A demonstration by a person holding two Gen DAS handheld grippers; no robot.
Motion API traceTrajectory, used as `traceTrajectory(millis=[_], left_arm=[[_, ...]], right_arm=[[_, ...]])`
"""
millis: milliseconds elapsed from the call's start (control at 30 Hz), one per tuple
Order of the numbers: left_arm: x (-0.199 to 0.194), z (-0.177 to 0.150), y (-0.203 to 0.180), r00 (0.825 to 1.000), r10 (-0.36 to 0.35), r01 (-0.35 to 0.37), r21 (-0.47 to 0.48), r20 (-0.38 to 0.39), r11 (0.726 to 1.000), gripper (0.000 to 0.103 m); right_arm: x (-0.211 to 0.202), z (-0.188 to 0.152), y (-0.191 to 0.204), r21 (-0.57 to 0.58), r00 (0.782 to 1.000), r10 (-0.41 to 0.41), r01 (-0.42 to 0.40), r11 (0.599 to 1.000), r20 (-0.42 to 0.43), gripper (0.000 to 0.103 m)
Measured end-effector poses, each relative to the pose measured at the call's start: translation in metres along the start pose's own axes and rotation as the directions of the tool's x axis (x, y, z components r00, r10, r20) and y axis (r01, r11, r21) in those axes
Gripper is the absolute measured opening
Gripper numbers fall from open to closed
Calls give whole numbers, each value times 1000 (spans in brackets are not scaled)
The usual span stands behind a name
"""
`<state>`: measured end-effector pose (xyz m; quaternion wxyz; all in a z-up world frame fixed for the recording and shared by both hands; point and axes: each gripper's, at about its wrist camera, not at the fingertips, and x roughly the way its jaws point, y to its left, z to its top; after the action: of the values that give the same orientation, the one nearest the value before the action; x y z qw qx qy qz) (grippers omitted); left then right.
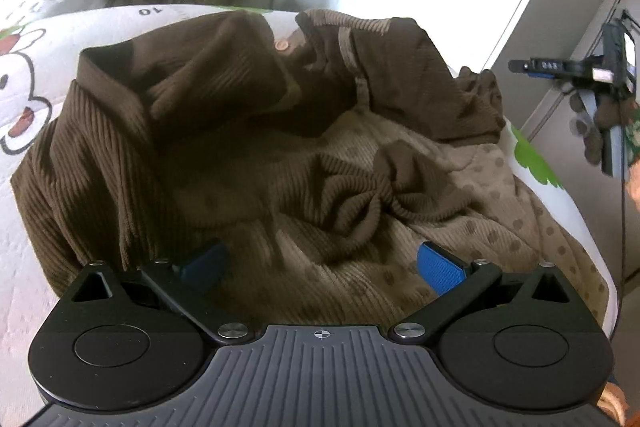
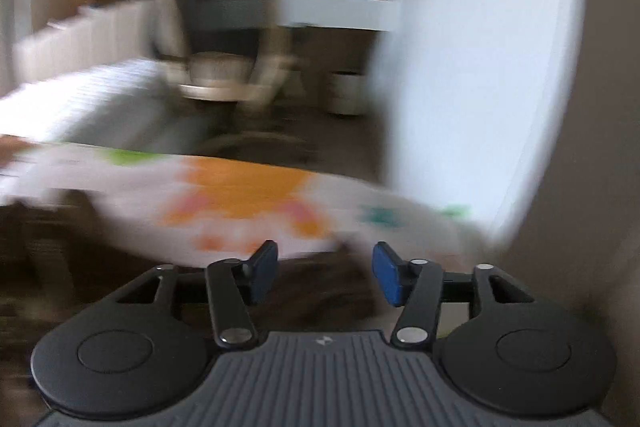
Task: Fold clothes
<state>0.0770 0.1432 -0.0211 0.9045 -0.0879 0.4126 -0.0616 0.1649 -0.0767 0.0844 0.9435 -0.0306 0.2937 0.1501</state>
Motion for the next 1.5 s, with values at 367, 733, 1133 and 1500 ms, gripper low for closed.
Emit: traceTrajectory(millis=[367, 733, 1133, 1500], left_arm=[[-6, -8, -17, 999, 50, -51, 157, 14, 986, 103], [-31, 54, 27, 991, 12, -20, 63, 131, 998, 103], [46, 111, 44, 947, -307, 317, -134, 95, 939, 103], [-7, 157, 111, 919, -7, 125, -272, 395, 954, 103]], right_arm=[[37, -16, 148, -269, 894, 421, -448, 852, -156, 61], [93, -20, 63, -164, 993, 8, -27, 986, -114, 73], [96, -19, 73, -159, 995, 50, -64, 985, -90, 73], [98, 32, 79, 136, 893, 433, -417, 899, -126, 74]])
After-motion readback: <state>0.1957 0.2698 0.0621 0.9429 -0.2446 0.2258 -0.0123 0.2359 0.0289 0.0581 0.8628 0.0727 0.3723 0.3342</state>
